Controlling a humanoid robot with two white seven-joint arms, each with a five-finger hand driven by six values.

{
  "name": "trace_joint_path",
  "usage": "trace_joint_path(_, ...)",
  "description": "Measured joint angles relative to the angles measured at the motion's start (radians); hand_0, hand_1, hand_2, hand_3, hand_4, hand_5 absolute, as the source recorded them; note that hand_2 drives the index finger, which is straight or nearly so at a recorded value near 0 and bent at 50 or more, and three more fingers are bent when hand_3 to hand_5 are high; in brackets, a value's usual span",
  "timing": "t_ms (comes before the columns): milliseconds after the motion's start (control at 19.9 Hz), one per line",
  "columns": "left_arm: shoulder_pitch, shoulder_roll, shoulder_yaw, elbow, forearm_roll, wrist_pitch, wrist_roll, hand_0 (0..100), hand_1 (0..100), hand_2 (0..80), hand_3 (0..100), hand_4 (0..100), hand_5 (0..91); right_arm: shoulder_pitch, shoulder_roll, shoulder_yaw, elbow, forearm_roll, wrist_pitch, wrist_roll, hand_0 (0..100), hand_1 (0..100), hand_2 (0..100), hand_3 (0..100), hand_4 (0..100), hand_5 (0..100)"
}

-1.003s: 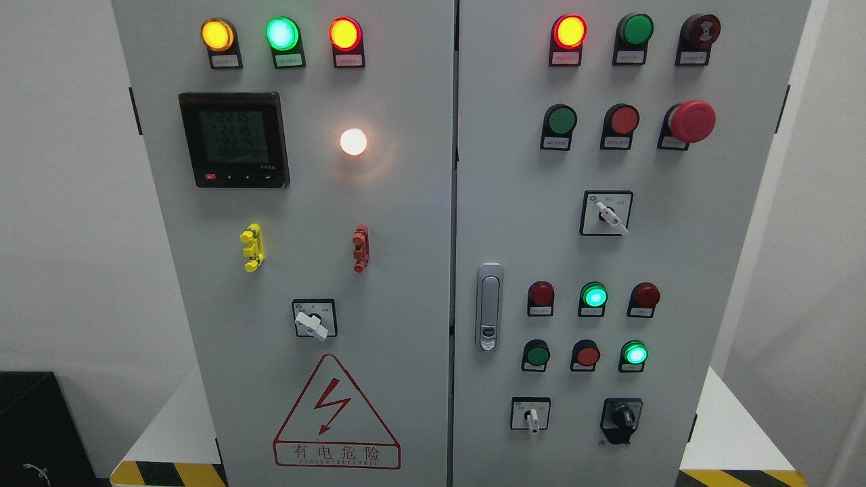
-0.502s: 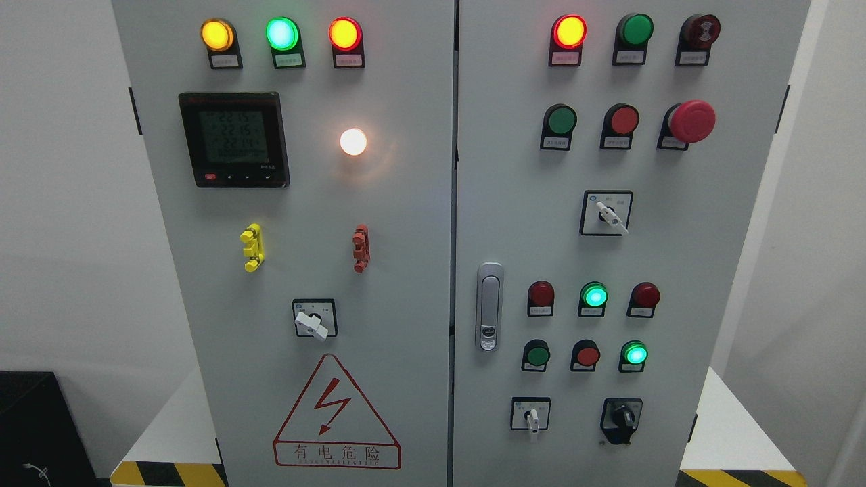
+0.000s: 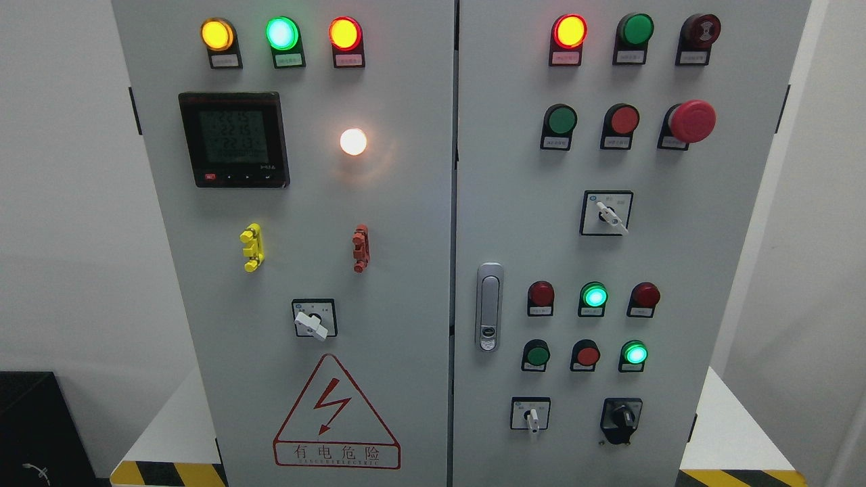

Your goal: Flip black knob to close circuit

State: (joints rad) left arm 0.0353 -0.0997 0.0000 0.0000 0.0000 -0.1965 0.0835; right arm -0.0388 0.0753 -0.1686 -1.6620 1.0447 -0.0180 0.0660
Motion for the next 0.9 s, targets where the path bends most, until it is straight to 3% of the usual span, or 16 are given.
trace_joint_path(903, 0.0, 0.0, 0.0, 0.0, 0.0, -0.005, 0.0, 0, 0, 0.0, 0, 0, 0.0, -0.116, -0.008, -0.013, -0.024, 0.112, 0.119, 0.034, 0, 10, 79, 95, 78, 78)
